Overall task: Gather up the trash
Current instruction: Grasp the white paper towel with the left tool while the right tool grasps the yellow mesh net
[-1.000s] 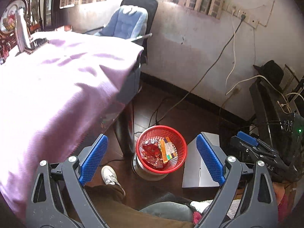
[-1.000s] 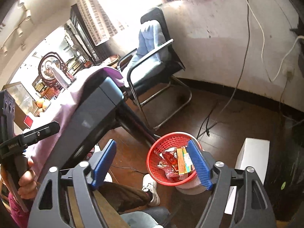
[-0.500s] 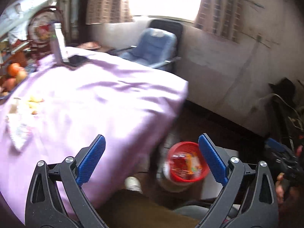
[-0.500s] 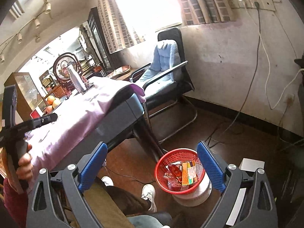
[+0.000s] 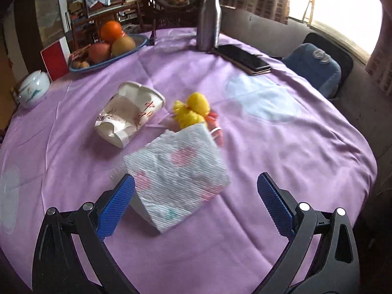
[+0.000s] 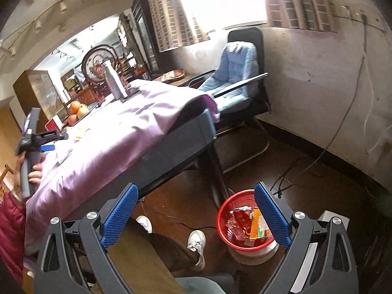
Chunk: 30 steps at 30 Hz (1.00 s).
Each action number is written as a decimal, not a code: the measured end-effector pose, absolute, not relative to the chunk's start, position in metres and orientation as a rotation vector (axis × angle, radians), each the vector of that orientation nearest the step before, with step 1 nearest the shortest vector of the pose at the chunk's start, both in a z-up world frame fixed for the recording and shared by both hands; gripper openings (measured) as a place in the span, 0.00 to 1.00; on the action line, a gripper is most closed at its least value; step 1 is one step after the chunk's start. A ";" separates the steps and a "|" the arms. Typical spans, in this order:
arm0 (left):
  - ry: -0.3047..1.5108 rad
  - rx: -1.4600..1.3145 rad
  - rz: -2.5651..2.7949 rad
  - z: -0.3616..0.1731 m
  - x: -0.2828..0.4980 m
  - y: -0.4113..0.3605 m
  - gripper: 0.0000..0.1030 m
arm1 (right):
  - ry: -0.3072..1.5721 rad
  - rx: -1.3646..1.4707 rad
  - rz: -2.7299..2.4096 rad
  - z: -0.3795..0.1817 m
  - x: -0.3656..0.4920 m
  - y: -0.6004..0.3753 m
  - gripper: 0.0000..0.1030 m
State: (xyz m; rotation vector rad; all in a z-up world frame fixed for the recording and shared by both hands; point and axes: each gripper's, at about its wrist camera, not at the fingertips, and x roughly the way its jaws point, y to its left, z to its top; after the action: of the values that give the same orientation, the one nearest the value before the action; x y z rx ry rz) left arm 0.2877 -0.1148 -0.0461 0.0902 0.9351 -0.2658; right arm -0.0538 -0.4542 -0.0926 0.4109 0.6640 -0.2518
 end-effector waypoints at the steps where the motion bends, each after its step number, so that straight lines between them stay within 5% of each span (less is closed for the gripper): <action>1: 0.957 0.086 -0.273 -0.052 0.293 -0.110 0.94 | 0.667 0.405 -0.244 -0.092 -0.049 -0.451 0.91; 5: 1.015 0.090 -0.330 -0.071 0.305 -0.102 0.84 | 0.677 0.362 -0.207 -0.085 -0.029 -0.431 0.91; 7: 1.018 0.094 -0.347 -0.072 0.304 -0.092 0.65 | 0.674 0.337 -0.188 -0.080 -0.022 -0.421 0.91; 10: 0.980 0.086 -0.374 -0.065 0.299 -0.069 0.48 | 0.671 0.303 -0.153 -0.074 -0.008 -0.406 0.91; 18: 0.957 -0.020 -0.356 -0.062 0.301 0.006 0.49 | 0.691 0.231 0.051 -0.055 0.052 -0.345 0.91; 24: 0.887 -0.052 -0.365 -0.043 0.293 0.022 0.70 | 0.688 0.181 0.182 -0.040 0.094 -0.295 0.91; 27: 0.881 -0.074 -0.346 -0.040 0.296 0.033 0.70 | 0.692 0.142 0.221 -0.035 0.112 -0.273 0.91; 30: 0.902 -0.054 -0.334 -0.046 0.299 0.039 0.53 | 0.701 0.131 0.265 -0.030 0.132 -0.258 0.91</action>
State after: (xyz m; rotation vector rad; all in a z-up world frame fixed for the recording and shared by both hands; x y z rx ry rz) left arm 0.2986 0.0393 -0.0458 -0.0536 0.9018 -0.3337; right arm 0.1324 -0.2578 -0.0296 0.1309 0.7007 0.2648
